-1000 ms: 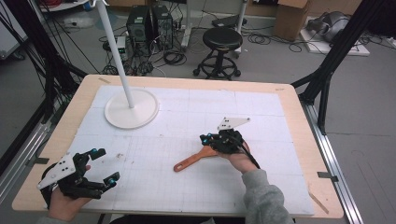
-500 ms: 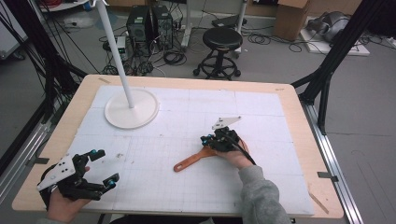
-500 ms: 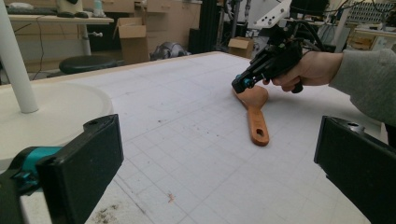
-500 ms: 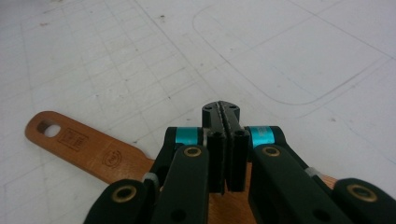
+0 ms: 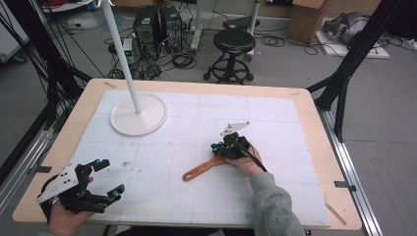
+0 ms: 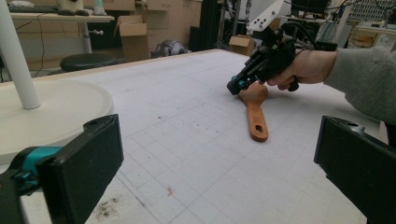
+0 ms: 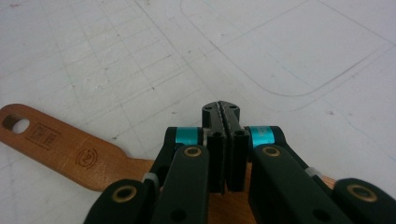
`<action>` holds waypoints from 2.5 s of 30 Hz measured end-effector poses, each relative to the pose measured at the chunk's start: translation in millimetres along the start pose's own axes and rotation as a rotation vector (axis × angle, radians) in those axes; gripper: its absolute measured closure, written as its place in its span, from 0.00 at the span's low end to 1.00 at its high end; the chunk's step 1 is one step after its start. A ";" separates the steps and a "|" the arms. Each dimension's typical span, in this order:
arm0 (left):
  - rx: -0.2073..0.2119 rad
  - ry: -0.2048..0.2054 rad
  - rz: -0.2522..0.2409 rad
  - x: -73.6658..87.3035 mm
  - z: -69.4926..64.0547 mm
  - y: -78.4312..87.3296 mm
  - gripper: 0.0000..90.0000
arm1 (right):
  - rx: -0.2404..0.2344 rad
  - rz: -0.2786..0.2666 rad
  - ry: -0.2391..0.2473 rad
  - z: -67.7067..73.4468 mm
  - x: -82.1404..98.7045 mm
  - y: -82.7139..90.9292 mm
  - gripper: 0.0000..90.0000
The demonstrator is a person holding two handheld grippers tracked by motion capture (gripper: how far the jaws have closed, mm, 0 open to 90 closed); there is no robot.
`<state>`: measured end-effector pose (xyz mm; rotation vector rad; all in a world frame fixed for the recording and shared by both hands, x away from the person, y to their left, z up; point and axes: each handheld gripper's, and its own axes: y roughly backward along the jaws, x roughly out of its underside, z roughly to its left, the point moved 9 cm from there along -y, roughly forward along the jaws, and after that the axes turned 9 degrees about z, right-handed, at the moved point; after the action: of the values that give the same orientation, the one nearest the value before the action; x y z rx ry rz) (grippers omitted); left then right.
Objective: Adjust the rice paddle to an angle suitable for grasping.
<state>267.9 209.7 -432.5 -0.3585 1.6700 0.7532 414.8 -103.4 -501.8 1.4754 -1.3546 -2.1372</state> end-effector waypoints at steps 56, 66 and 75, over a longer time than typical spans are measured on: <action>0.010 -0.010 0.026 2.0 -2.0 -5.1 0.02 | -0.036 0.118 -0.066 38.8 73.7 53.0 0.99; 0.008 -0.010 0.027 2.0 -1.9 -4.7 0.02 | -0.018 0.119 -0.090 54.7 89.9 64.8 0.99; 0.014 -0.014 0.030 1.8 -3.6 -7.8 0.02 | -0.022 0.048 -0.014 64.7 81.6 71.9 0.99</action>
<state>269.4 201.9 -436.1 -0.3190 1.6700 0.7642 300.6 -157.1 -492.6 1.4079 -1.3525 -2.1300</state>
